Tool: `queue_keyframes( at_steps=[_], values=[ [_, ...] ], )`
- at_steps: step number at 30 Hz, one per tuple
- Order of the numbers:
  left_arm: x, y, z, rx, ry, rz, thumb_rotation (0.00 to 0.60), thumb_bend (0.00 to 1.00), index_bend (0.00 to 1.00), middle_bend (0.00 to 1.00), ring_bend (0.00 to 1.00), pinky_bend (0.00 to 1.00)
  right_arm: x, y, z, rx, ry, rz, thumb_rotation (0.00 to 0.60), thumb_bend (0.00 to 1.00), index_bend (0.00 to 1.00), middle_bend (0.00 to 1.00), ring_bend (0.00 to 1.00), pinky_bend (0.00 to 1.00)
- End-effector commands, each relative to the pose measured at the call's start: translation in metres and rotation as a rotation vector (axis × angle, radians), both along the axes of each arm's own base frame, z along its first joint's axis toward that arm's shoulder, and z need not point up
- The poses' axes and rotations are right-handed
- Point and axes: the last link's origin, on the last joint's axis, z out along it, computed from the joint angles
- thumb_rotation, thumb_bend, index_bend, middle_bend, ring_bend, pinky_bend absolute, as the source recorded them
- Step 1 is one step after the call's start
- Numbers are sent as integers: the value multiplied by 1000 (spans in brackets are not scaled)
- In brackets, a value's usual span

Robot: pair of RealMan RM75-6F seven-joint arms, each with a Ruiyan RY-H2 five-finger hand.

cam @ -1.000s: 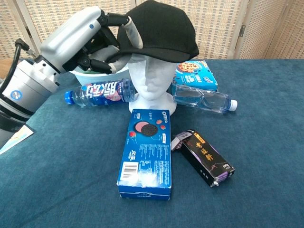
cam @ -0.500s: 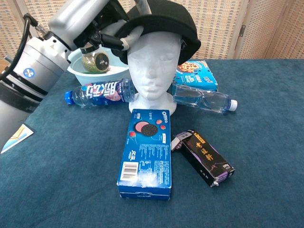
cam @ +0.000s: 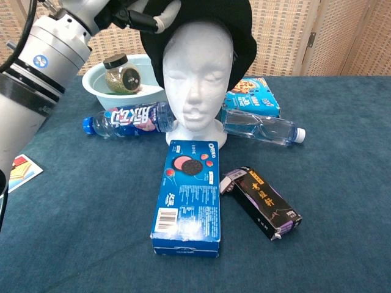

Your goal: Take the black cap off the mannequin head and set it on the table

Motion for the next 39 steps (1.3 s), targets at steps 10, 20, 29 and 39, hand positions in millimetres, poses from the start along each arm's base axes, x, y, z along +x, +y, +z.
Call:
queue_keyframes(
  at_steps=[10,20,29,39],
  values=[
    [3,17,18,82,-27,56,600,438,585,1000,989,1000,1,0,1,-3,-2,4,600,307,224,268,170,165],
    [-7,38,43,172,-64,143,600,438,578,1000,989,1000,1,0,1,-4,-2,3,600,306,224,267,170,165],
    [-25,46,78,256,-90,184,600,437,571,1000,989,1000,2,-2,-1,3,-3,8,600,307,224,267,170,165],
    [-66,28,110,323,-5,156,600,438,572,1000,989,1000,3,-4,-3,12,-5,18,600,307,224,267,170,165]
  ],
)
